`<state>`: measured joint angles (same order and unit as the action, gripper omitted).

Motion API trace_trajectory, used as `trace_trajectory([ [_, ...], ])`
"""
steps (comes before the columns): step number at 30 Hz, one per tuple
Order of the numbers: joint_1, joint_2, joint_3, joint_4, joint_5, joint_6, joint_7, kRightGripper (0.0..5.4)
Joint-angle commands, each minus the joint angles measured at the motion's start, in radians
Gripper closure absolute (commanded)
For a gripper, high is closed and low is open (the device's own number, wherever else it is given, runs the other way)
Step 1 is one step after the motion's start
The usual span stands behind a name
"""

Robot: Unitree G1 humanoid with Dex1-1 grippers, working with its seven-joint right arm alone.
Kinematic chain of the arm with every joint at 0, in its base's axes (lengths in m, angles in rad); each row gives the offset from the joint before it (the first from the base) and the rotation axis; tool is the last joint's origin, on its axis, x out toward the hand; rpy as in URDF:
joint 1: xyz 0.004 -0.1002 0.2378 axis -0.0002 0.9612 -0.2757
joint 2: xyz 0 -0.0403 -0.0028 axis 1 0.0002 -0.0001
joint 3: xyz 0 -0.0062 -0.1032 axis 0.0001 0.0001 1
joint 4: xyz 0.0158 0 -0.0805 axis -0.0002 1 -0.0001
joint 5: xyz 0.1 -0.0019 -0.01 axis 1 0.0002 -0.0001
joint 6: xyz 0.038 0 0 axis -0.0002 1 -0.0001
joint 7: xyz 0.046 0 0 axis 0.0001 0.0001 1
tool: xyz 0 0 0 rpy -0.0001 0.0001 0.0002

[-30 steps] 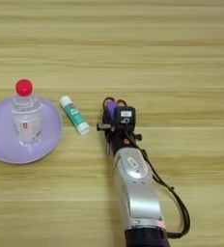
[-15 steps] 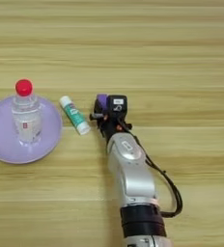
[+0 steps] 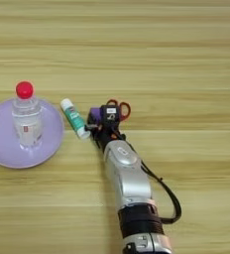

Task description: Move the objects on the table

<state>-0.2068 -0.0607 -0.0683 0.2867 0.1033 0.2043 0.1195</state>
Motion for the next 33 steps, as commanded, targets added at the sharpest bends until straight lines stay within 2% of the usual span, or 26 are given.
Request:
trace_trajectory([
  [1, -0.067, -0.005, 0.003, -0.017, -0.002, -0.017, 0.001, 3.99],
  [2, -0.067, -0.006, 0.003, -0.016, -0.003, -0.017, 0.001, 3.99],
  [10, -0.059, -0.010, 0.006, -0.028, -0.022, -0.032, -0.017, 2.74],
  [11, -0.055, -0.012, 0.007, -0.036, -0.030, -0.039, -0.024, 2.74],
  [18, -0.035, -0.044, 0.012, -0.092, -0.124, -0.105, -0.094, 1.82],
  [21, -0.030, -0.050, 0.010, -0.101, -0.144, -0.125, -0.113, 1.65],
  [33, 0.013, -0.059, 0.019, -0.196, -0.150, -0.125, -0.099, 0.48],
])
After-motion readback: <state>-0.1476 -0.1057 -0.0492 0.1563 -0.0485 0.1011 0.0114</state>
